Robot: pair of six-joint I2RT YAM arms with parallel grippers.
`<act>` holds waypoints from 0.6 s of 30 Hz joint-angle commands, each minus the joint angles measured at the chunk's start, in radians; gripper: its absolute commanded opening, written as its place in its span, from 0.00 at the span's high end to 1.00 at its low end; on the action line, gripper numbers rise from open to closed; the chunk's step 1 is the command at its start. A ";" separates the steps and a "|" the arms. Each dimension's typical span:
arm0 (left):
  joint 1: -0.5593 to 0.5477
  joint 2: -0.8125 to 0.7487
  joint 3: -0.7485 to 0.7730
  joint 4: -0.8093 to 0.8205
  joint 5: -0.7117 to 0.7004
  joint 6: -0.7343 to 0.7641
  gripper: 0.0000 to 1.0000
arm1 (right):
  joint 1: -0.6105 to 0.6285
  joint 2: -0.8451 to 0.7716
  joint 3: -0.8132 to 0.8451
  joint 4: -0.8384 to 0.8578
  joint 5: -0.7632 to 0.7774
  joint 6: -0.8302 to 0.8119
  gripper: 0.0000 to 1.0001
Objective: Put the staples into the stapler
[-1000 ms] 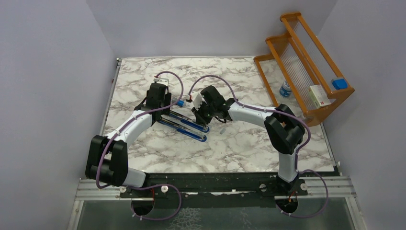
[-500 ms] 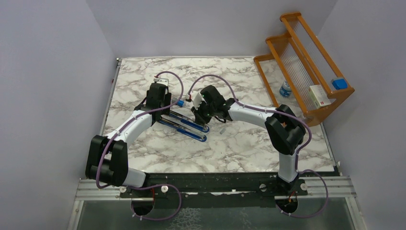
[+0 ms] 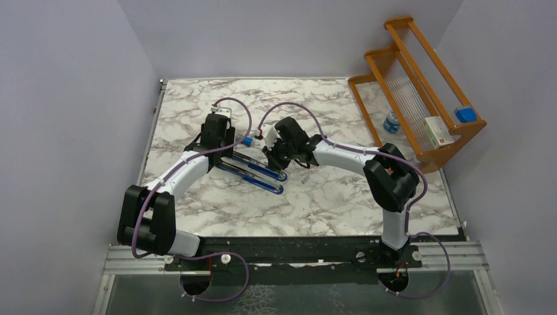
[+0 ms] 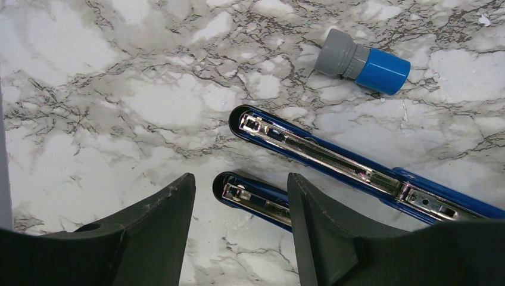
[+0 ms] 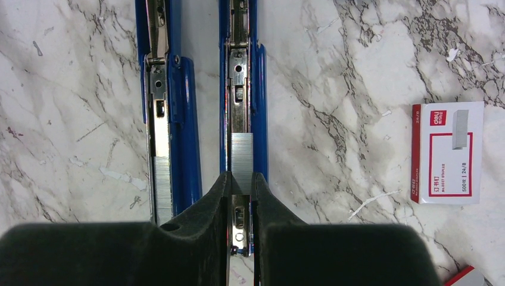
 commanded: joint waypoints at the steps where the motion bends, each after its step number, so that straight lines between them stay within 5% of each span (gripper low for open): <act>1: -0.002 -0.020 0.026 0.012 -0.010 0.012 0.39 | 0.006 0.003 0.015 -0.013 0.027 -0.003 0.99; 18: -0.002 -0.020 0.026 0.012 -0.010 0.012 0.39 | 0.006 0.023 0.017 -0.034 0.026 -0.008 0.99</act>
